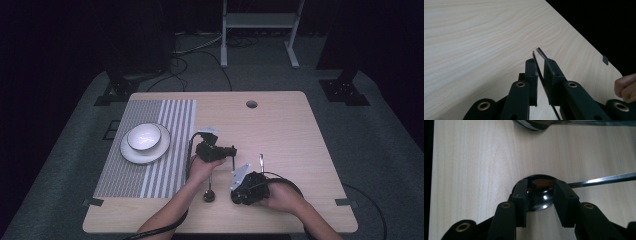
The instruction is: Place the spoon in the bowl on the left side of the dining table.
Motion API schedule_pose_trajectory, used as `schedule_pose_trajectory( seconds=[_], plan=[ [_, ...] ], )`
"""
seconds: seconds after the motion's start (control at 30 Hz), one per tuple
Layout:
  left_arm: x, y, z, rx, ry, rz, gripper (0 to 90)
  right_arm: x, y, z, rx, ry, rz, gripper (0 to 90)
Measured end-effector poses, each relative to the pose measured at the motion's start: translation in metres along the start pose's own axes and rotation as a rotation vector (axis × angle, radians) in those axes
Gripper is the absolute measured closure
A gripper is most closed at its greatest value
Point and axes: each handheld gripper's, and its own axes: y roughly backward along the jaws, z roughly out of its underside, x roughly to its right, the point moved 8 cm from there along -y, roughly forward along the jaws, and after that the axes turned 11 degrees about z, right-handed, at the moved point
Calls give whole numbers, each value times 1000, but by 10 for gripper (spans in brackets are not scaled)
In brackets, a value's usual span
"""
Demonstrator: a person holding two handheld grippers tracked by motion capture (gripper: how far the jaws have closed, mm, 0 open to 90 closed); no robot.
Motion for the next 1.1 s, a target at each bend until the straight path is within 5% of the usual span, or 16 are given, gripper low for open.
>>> schedule_pose_trajectory(
  seconds=[0.3,0.5,0.6,0.83,1.1],
  plan=[
    [3,7,-2,77,46,62,845,10,4,13,-5,-59,47,526],
    [22,16,-11,122,37,145,888,22,16,29,59,-197,51,488],
    [39,20,-19,131,-3,166,891,30,25,39,94,-268,53,469],
    [57,31,-34,121,-111,133,891,40,34,53,131,-365,64,427],
    [54,48,-42,121,-146,91,890,44,36,68,150,-437,71,367]
  ],
)
